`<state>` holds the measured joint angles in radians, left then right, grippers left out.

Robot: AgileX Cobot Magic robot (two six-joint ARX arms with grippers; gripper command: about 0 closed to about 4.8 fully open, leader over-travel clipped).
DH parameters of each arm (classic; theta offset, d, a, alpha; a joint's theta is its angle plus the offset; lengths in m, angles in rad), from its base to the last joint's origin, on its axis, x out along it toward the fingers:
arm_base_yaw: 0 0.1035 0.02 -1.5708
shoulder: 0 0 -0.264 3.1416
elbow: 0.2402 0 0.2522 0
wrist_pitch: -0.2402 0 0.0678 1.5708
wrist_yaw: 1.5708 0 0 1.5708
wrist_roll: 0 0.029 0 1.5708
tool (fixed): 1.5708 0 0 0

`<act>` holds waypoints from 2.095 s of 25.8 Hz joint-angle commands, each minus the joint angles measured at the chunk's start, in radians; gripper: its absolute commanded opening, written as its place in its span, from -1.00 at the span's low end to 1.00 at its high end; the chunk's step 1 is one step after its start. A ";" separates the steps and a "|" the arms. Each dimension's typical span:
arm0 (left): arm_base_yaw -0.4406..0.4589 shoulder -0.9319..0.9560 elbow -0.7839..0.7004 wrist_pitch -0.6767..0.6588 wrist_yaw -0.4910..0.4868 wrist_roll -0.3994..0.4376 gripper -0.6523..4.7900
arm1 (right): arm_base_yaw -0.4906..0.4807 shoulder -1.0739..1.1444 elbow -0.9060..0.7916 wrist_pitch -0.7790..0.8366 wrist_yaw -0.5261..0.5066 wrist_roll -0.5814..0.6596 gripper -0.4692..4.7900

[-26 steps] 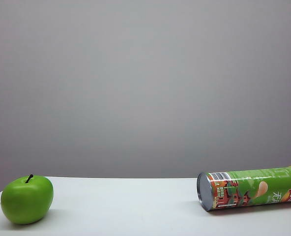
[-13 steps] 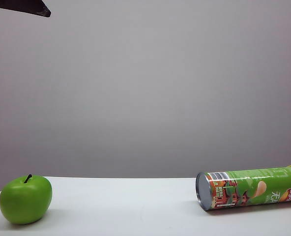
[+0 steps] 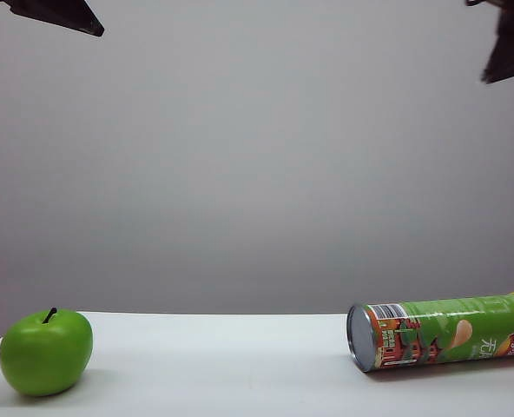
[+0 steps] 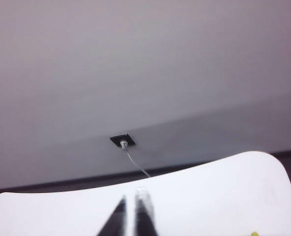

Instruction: Pick up the green bucket of chips from the desk, place it near the apple, and finally stand it up.

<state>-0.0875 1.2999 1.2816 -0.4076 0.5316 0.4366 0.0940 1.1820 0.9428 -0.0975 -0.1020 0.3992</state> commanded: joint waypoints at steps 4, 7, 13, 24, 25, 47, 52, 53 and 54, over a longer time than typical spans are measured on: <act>-0.045 0.053 0.116 -0.048 -0.040 0.113 -0.78 | 0.000 0.205 0.110 -0.002 0.008 0.483 -0.29; -0.064 0.084 0.129 -0.048 -0.056 0.113 -0.78 | 0.013 0.277 0.110 -0.030 0.034 0.662 -0.29; -0.122 0.133 0.129 -0.052 -0.109 0.114 -0.78 | 0.022 0.352 0.110 -0.232 0.155 0.784 0.43; -0.183 0.171 0.130 -0.048 -0.113 0.113 -0.78 | 0.021 0.443 0.109 -0.179 0.095 0.935 1.00; -0.188 0.171 0.130 -0.048 -0.113 0.113 -0.78 | 0.020 0.462 0.109 -0.170 0.085 0.935 1.00; -0.188 0.173 0.130 -0.043 -0.113 0.105 -0.78 | -0.014 0.509 0.109 -0.291 0.069 0.949 1.00; -0.188 0.173 0.130 -0.021 -0.113 0.065 -0.78 | -0.014 0.560 0.109 -0.264 0.058 0.964 1.00; -0.188 0.173 0.130 -0.020 -0.113 0.051 -0.78 | -0.014 0.577 0.109 -0.241 0.058 0.963 1.00; -0.188 0.173 0.130 -0.025 -0.113 0.052 -0.78 | -0.014 0.599 0.109 -0.223 0.057 0.963 1.00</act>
<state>-0.2752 1.4734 1.4052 -0.4412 0.4164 0.4980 0.0807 1.7714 1.0500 -0.3470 -0.0463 1.3579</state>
